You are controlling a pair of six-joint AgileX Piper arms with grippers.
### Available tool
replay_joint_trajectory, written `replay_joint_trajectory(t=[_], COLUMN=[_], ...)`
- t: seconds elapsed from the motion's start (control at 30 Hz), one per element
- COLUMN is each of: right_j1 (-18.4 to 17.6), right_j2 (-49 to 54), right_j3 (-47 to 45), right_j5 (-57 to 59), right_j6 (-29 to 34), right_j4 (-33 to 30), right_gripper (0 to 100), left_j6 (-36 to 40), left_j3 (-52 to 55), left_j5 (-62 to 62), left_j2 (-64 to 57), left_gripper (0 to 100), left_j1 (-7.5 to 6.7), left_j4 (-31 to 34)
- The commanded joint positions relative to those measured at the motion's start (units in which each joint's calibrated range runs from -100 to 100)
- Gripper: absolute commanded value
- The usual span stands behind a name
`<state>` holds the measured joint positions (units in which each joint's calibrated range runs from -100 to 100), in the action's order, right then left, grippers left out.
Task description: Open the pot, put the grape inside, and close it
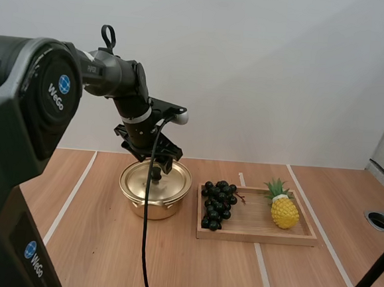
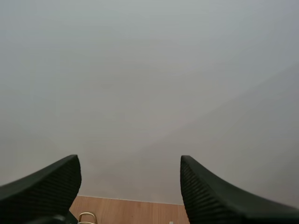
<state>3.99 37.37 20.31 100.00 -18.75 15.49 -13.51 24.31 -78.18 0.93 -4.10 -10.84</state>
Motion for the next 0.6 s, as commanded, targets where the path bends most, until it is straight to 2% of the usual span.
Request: replay_joint_trajectory(t=[0.0, 0.33, 0.37, 0.43, 0.47, 0.5, 0.57], right_j1=[-0.05, -0.05, -0.05, -0.05, -0.05, -0.05, -0.05], right_j2=[0.74, 0.74, 0.74, 0.74, 0.74, 0.74, 0.74], right_j3=[0.77, 0.77, 0.77, 0.77, 0.77, 0.77, 0.77], right_j5=[0.0, 0.0, 0.0, 0.0, 0.0, 0.0, 0.0], right_j6=[0.3, 0.3, 0.3, 0.3, 0.3, 0.3, 0.3], right_j4=[0.0, 0.1, 0.1, 0.1, 0.1, 0.1, 0.1], right_gripper=[100, 100, 100, 100, 100, 100, 100], left_j6=[-0.4, -1.26, -1.26, -0.05, 1.46, 2.85, 3.37], left_j3=[0.21, 0.21, 0.21, 0.21, 0.21, 0.21, 0.21], left_j5=[0.38, 5.11, 5.79, 7.07, 7.24, 7.24, 7.24], left_j2=[1.17, 3.23, 3.33, 3.33, 3.33, 3.33, 3.33], left_gripper=[100, 100, 86, 46, 20, 0, 1], left_j1=[-0.3, -0.3, -0.3, -0.3, -0.3, -0.3, -0.3], left_j4=[-1.15, -1.25, -1.25, -1.25, -1.25, -1.25, -1.37])
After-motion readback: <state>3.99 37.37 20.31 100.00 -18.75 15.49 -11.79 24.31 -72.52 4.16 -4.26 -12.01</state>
